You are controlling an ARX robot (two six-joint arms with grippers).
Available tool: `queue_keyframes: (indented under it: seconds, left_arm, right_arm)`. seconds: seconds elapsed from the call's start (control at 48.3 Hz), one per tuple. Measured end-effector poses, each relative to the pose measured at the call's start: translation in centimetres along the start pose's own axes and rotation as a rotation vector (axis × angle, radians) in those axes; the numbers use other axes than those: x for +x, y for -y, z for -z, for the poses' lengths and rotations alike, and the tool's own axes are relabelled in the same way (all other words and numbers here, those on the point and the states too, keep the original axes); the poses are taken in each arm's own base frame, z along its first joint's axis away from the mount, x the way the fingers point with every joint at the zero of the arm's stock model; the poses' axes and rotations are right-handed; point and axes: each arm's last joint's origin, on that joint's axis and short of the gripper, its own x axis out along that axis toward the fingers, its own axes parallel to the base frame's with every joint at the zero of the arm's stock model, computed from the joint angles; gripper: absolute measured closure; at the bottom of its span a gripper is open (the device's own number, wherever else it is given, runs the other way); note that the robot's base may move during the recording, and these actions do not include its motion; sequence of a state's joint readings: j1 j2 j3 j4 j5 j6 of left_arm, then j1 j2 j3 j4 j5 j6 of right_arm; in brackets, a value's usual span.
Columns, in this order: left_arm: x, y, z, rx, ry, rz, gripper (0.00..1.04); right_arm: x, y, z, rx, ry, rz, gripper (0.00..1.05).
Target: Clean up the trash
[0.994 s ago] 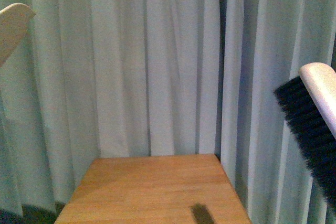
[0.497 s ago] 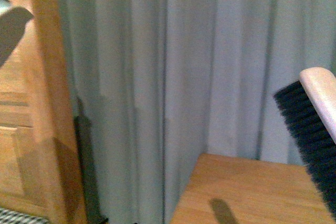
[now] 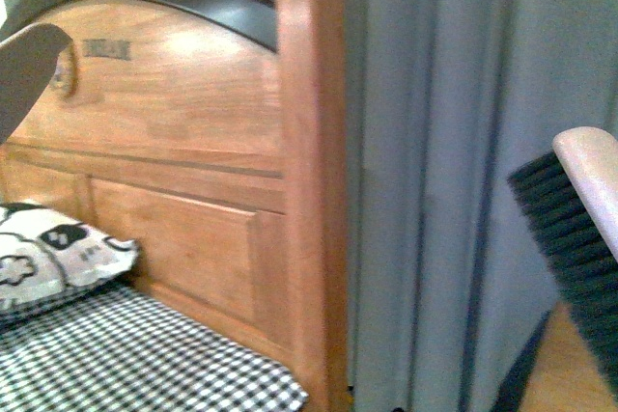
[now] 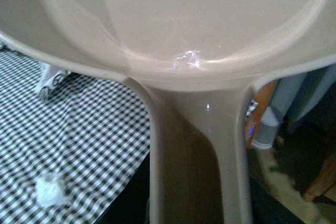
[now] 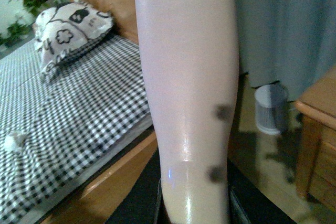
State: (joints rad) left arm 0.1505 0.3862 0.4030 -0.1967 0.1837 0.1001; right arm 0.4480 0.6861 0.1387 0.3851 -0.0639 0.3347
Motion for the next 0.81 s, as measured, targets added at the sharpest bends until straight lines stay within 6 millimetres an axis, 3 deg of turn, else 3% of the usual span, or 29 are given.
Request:
queue_keyframes:
  seconds: [0.807]
  left_arm:
    - [0.00, 0.00, 0.01, 0.000, 0.000, 0.000, 0.81]
  right_arm:
    - [0.00, -0.02, -0.06, -0.003, 0.001, -0.003, 0.86]
